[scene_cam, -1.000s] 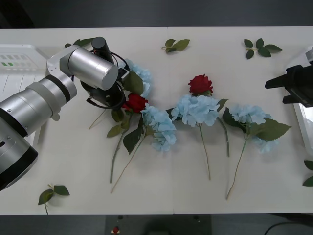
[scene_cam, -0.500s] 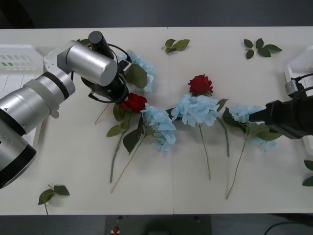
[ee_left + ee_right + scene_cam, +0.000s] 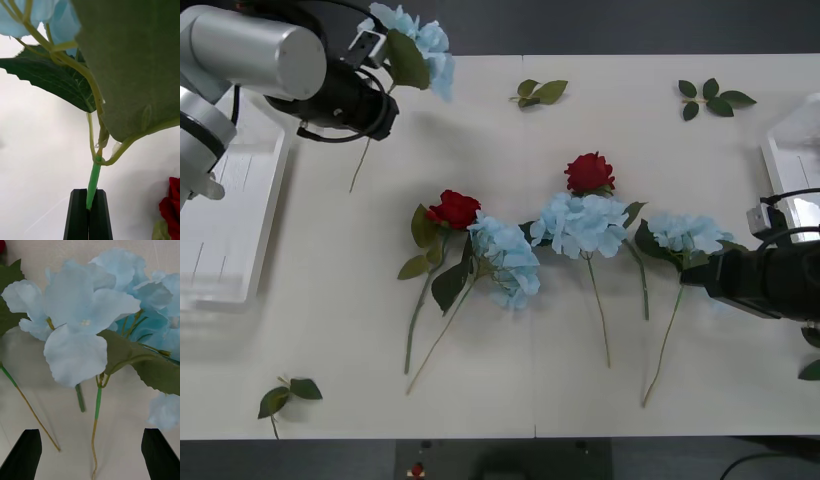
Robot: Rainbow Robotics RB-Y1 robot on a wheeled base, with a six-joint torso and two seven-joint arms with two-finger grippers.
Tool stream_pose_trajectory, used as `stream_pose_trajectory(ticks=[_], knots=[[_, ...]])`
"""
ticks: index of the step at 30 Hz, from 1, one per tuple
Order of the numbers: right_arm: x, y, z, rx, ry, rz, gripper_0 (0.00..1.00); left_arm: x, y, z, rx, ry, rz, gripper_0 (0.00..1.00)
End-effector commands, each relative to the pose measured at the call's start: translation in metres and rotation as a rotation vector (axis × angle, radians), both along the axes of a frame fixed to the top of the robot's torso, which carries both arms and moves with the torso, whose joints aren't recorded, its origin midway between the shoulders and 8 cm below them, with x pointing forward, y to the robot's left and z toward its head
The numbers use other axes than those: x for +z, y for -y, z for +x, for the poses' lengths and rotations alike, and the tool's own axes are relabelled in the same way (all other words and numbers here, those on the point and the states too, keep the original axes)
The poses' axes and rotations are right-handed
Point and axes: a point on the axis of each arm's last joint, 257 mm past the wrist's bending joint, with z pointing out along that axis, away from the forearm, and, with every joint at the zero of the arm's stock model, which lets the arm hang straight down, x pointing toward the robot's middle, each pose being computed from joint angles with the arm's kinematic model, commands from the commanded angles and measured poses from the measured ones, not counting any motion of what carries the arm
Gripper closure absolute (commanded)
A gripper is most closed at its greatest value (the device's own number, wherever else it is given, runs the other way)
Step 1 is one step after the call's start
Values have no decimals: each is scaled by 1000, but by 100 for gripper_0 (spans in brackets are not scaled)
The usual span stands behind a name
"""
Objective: Put the red flowers into the right box and the blue flowers into the left box
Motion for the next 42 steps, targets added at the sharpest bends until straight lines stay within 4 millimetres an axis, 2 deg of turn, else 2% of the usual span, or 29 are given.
stream_pose_trajectory(ticks=[1, 2, 5, 10, 15, 22, 29, 34, 37, 42], knots=[[5, -5, 6, -29, 24, 15, 22, 28, -45, -15, 30, 27, -28, 100], [1, -6, 5, -23, 25, 5, 22, 32, -61, -23, 54, 20, -43, 100], [-6, -4, 3, -15, 26, -21, 22, 38, -89, -39, 93, 5, -56, 100], [-15, 1, 2, -8, 35, -68, 23, 50, -159, -74, 211, -29, -73, 100], [-28, -1, 1, 12, 50, -115, 22, 59, -211, -97, 310, -49, -92, 100], [-35, -11, 6, 4, 69, -107, 22, 61, -255, -111, 413, -43, -98, 100], [-39, -23, 19, -11, 90, -89, 23, 53, -306, -125, 529, -49, 32, 100], [-44, -23, 23, -8, 88, -102, 22, 42, -322, -130, 575, -80, 131, 100], [-51, -23, 27, 4, 86, -128, 23, 23, -325, -132, 591, -131, 150, 100], [-61, -23, 32, 15, 94, -140, 32, 0, -328, -123, 601, -166, 168, 100]])
